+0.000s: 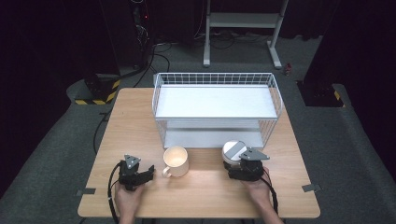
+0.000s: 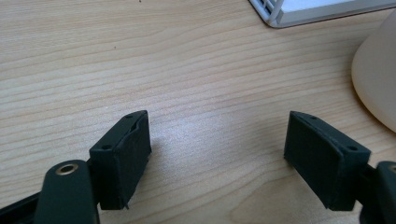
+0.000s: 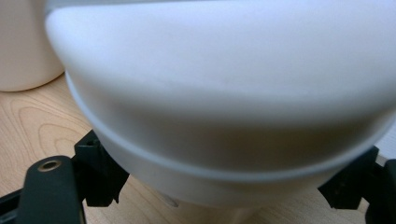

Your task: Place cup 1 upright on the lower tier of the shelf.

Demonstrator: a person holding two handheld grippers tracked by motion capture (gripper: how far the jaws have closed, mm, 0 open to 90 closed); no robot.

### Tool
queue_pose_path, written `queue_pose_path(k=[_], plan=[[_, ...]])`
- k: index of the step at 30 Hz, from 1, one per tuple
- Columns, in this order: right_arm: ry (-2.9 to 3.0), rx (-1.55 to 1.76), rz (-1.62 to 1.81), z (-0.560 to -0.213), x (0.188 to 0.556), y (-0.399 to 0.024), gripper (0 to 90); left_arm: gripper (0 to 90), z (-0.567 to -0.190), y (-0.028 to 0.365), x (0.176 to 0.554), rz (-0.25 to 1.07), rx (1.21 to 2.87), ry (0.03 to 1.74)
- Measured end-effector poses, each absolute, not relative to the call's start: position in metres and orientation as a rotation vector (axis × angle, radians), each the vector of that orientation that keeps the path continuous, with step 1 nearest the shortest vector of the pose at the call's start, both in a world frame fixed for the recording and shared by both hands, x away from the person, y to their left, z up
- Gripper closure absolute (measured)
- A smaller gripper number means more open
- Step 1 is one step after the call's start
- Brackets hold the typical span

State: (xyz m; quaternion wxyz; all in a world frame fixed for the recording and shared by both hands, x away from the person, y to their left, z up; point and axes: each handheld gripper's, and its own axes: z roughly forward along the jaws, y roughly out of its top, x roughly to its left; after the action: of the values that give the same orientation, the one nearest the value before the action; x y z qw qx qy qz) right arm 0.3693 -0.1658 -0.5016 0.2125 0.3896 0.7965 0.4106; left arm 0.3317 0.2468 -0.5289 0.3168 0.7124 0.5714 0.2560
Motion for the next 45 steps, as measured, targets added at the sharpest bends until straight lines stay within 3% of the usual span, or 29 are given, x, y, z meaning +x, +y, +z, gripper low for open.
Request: queue_pose_path(k=[45], plan=[[2.145,1.141,1.166,-0.48,0.392,-0.177,18.5,22.8,-0.529,0.247,0.332,0.673,1.877,1.505]])
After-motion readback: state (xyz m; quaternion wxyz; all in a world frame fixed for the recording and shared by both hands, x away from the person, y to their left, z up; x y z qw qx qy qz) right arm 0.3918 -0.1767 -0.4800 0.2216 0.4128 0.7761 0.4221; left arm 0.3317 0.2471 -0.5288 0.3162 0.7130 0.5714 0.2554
